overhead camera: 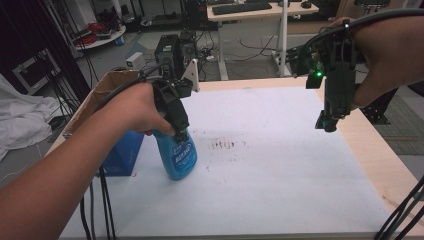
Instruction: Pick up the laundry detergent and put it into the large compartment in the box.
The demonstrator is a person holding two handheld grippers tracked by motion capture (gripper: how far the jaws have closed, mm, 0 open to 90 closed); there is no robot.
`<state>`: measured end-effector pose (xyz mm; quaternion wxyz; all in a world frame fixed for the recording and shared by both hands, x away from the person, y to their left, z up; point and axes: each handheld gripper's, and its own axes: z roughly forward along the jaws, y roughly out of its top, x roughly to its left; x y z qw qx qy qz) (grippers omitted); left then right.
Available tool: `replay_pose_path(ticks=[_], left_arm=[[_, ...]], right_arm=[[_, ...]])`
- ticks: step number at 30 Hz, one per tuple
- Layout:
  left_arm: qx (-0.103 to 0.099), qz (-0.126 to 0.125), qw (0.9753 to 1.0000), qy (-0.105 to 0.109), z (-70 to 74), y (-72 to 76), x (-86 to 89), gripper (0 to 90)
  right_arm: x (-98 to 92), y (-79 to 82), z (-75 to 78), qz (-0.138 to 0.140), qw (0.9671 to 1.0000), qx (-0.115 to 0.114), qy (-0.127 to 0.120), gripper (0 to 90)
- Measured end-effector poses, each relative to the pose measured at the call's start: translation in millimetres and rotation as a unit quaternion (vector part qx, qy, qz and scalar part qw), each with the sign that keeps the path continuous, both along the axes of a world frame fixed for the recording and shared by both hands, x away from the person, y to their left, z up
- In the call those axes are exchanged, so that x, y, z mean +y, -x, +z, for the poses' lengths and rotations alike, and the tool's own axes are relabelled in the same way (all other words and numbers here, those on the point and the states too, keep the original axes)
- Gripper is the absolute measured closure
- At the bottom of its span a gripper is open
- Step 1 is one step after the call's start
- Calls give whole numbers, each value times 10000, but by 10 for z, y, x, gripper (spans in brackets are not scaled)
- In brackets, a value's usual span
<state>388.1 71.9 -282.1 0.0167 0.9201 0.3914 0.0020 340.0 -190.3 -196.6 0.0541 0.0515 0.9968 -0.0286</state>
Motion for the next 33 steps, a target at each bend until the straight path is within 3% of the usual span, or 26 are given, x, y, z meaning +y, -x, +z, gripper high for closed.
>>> replay_pose_path(ticks=[3, 5, 6, 7, 9, 13, 16, 18, 19, 22, 24, 28, 29, 33], left_arm=[[-86, -84, 9999, -19, 109, 28, 3, 370], [-253, -233, 9994, -76, 273, 77, 8, 371], [-253, -233, 9994, -76, 273, 77, 8, 371], [-284, -310, 9990, -127, 388, 95, 30, 371], [-260, -334, 9990, -145, 450, 98, 47, 371], [-240, -326, 9992, 50, 762, 117, 155, 371], [-246, -292, 9993, 57, 878, 129, 205, 371], [-253, -225, 9994, 23, 1040, 138, 274, 371], [-253, -225, 9994, 23, 1040, 138, 274, 371], [-298, -125, 9995, 54, 1261, 132, 380, 371], [-291, -136, 9995, 36, 1308, 124, 405, 371], [-319, 11, 9995, 77, 1593, 99, 595, 371], [-319, 11, 9995, 77, 1593, 99, 595, 371], [-412, 340, 9982, 261, 1763, 84, 810, 371]], right_arm=[[3, -3, 3, -18, 10000, -1, -22, 7], [11, -4, 10, -4, 10000, -12, -7, 7], [20, 1, 10, -12, 10000, -18, -34, 7], [29, 2, 14, 12, 10000, -18, -25, 7], [36, 8, 18, 18, 10000, -24, -23, 7], [66, 22, 37, 56, 10000, -30, -35, 7], [69, 25, 31, 123, 9999, -32, -20, 7], [72, 36, 19, 75, 10000, -32, -39, 7], [72, 36, 19, 75, 10000, -32, -39, 7], [89, 33, -4, 116, 9999, -31, -14, 7], [101, 36, -2, 105, 9999, -40, -3, 7], [124, 28, -5, 149, 9999, -22, 9, 7], [128, 28, -6, 131, 9999, -24, 23, 7], [141, 16, -15, 129, 9999, -3, 31, 7]])
